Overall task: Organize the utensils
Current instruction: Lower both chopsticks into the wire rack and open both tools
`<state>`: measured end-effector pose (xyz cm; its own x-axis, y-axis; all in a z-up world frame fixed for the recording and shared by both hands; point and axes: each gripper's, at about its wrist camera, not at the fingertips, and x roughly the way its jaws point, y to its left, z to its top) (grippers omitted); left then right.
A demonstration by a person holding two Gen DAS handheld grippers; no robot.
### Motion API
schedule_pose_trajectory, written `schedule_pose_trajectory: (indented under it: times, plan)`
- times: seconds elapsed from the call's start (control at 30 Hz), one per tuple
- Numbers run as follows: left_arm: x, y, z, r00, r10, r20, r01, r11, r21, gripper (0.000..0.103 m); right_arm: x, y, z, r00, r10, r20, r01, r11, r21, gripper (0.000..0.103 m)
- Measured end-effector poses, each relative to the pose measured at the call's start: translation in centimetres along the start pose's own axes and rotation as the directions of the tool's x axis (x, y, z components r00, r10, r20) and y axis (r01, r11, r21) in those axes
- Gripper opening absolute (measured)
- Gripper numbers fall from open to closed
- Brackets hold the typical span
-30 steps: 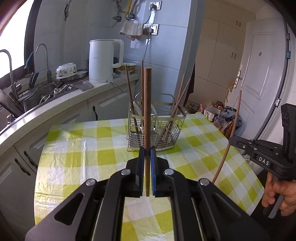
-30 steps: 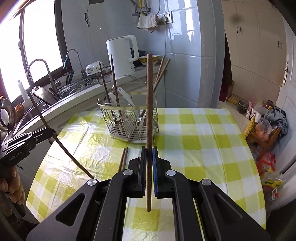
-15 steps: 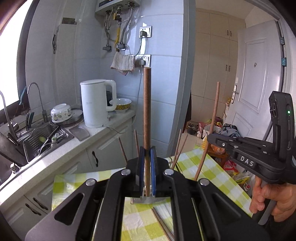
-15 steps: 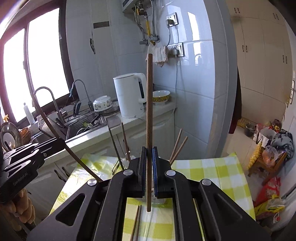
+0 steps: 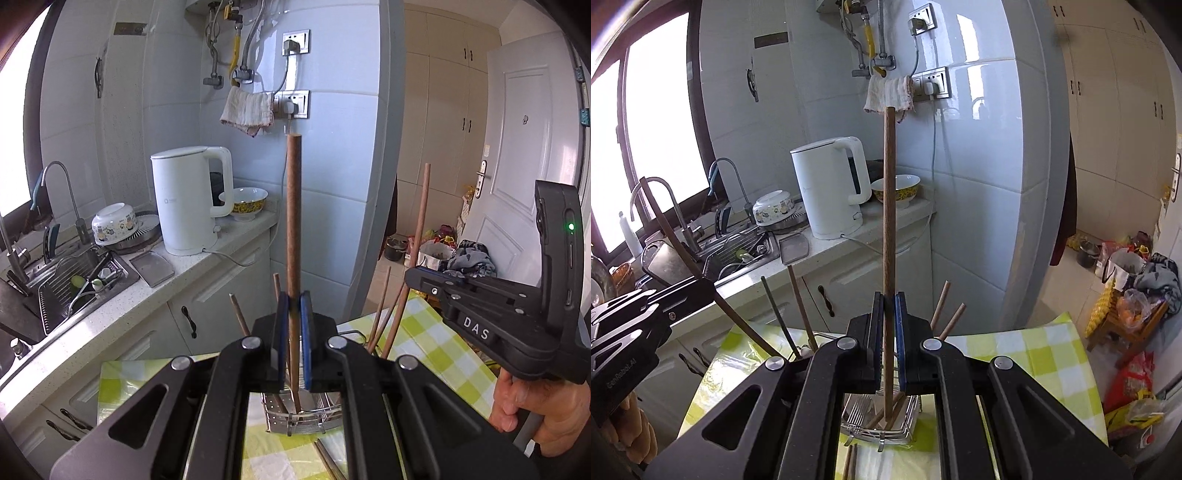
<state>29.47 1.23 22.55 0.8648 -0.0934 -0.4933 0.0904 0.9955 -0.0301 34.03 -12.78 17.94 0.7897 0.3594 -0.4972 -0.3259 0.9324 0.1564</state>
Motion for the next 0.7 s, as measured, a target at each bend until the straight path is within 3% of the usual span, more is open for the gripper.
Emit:
schedule_pose_trajectory:
  times: [0.7]
  plan:
    - [5.0, 0.2, -3.7, 0.991, 0.004, -0.13, -0.004, 1.0, 0.0, 0.006, 4.3, -1.9, -3.7, 0.994, -0.002, -0.107, 0.005, 0.999, 0.032, 0.007]
